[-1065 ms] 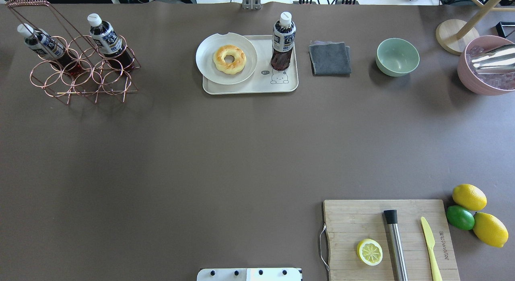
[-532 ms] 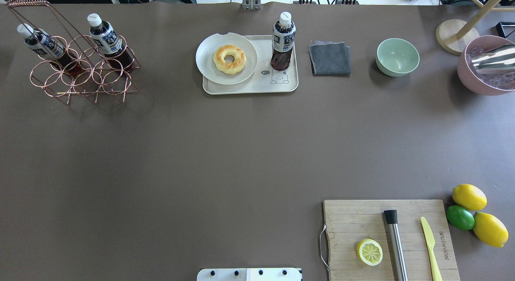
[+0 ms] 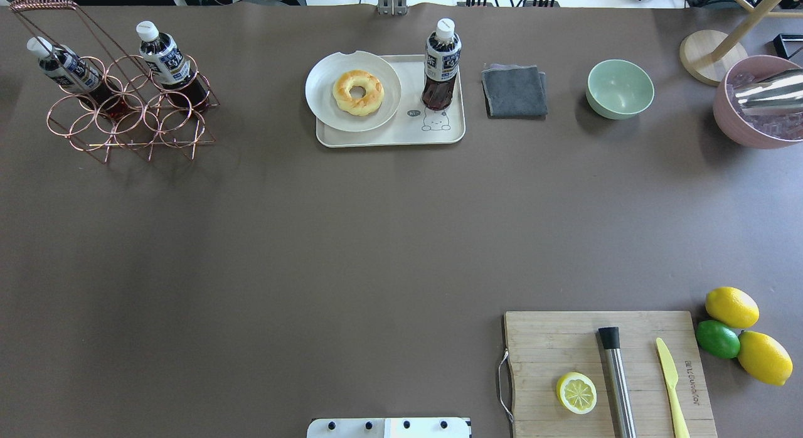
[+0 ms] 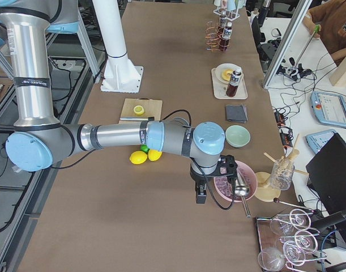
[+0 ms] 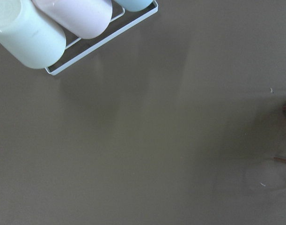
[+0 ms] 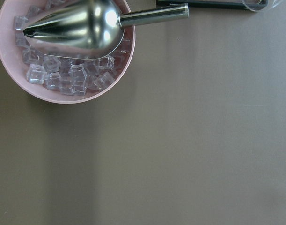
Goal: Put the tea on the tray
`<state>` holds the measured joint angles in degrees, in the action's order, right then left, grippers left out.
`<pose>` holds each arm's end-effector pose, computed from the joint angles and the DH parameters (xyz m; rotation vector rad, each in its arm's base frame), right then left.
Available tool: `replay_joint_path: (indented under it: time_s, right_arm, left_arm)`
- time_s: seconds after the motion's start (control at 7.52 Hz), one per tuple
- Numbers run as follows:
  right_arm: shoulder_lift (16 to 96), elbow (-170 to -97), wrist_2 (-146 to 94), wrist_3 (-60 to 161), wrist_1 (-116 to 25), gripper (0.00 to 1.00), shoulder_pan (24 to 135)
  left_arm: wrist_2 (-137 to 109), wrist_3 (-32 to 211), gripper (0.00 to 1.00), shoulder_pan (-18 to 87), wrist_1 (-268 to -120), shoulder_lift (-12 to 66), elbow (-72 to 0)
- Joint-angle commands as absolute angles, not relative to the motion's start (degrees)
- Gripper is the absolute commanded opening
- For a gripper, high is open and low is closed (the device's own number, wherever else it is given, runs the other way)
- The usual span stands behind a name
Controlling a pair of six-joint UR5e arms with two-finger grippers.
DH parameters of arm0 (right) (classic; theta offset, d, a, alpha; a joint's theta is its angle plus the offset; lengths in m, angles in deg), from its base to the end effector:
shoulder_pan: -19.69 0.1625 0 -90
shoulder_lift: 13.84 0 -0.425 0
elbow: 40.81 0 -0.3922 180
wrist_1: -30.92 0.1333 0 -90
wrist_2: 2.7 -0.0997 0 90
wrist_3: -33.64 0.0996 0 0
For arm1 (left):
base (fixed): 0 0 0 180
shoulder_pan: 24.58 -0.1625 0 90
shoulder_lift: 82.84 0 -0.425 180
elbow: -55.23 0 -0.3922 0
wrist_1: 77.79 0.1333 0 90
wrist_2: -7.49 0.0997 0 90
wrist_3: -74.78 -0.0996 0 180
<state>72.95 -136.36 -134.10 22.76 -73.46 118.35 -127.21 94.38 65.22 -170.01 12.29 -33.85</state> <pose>0.1425 -0.4874 0.6112 0.0301 -0.7274 -0.0016 -0.0614 -0.5364 0.6162 -0.0292 0.7886 -0.2771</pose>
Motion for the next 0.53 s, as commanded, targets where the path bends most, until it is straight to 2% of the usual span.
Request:
replay_joint_path:
  time_s: [0.0,0.4]
  right_arm:
    - [72.82,-136.79,-135.50,25.54,-73.23,1.00,118.21]
    - [72.56,-136.61,-135.86,26.34,-73.23,1.00,116.81]
  left_arm:
    - [-128.56,94.38,0.98,67.87,-170.08,7.96,-37.40]
    - [-128.47,94.38,0.98,68.59,-169.73,7.69,-37.32]
